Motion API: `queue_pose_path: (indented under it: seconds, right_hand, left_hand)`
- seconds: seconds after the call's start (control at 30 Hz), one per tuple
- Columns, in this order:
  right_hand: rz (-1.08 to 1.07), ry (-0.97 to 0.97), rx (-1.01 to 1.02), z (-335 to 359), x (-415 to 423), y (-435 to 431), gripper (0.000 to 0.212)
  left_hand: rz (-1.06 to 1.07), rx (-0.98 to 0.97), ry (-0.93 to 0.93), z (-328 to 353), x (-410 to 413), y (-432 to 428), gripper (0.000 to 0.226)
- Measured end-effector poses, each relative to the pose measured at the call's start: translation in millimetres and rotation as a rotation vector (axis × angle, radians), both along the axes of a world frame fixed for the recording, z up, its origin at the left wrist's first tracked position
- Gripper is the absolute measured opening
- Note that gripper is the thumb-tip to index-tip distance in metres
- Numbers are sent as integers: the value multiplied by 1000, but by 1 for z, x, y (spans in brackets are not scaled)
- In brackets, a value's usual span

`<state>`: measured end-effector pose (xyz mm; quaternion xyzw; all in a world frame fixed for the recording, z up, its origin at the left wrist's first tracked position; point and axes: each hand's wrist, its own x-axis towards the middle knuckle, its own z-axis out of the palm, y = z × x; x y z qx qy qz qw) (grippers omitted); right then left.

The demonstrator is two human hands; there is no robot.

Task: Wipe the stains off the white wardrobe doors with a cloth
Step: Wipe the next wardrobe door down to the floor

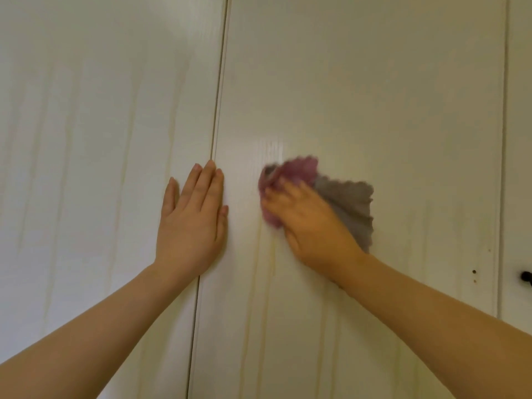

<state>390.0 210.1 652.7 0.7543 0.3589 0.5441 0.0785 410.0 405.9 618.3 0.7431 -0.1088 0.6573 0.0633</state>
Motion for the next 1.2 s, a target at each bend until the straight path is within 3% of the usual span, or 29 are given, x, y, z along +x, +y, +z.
queue_pose_path:
  seconds: [0.07,0.13,0.2,0.27,0.37,0.43,0.53,0.63,0.67,0.77,0.8,0.83,0.97,1.0,1.1,1.13,1.17,1.2]
  right_hand:
    - [-13,117,-119,-9,-7,-6,54]
    - [25,194,-30,14,-8,-6,63]
    - [64,101,224,44,-7,2,47]
    - [9,-45,309,44,-3,16,42]
    - [46,-112,-120,-1,5,24,41]
    - [111,-59,-277,-3,-2,20,39]
    - [81,-110,-88,46,-4,18,21]
    - [-58,-142,229,68,5,32,41]
    - [-88,-198,170,62,6,35,45]
    - [-7,-76,-336,26,5,27,39]
    - [3,-83,-417,29,2,20,37]
    - [27,-101,-395,39,3,15,36]
    - [-34,-161,219,83,7,21,39]
    - [-59,-190,201,76,9,29,43]
    - [-1,-119,-273,34,11,37,42]
    - [25,-67,-340,35,4,34,38]
    - [31,13,-295,45,-3,30,34]
    - [9,-26,-198,60,-6,26,32]
  left_hand:
    - [9,7,-1,1,0,0,54]
    - [30,24,-6,1,0,1,54]
    - [48,30,-12,1,-1,1,53]
    - [56,29,-21,0,-1,1,53]
    - [65,37,-39,1,0,2,52]
    - [65,43,-52,4,-2,3,51]
    - [64,38,-76,7,-5,4,49]
    - [57,38,-97,7,-6,5,48]
    - [58,34,-104,6,-5,5,47]
    - [55,35,-126,6,-4,5,46]
    - [55,44,-134,7,-4,6,46]
    - [58,45,-140,7,-4,7,46]
    - [49,52,-145,8,-5,8,45]
    - [54,49,-144,8,-4,8,45]
    - [43,53,-147,7,-2,9,45]
    - [43,57,-150,8,-3,10,45]
    - [43,59,-146,7,-3,10,45]
    - [42,59,-140,8,-4,11,45]
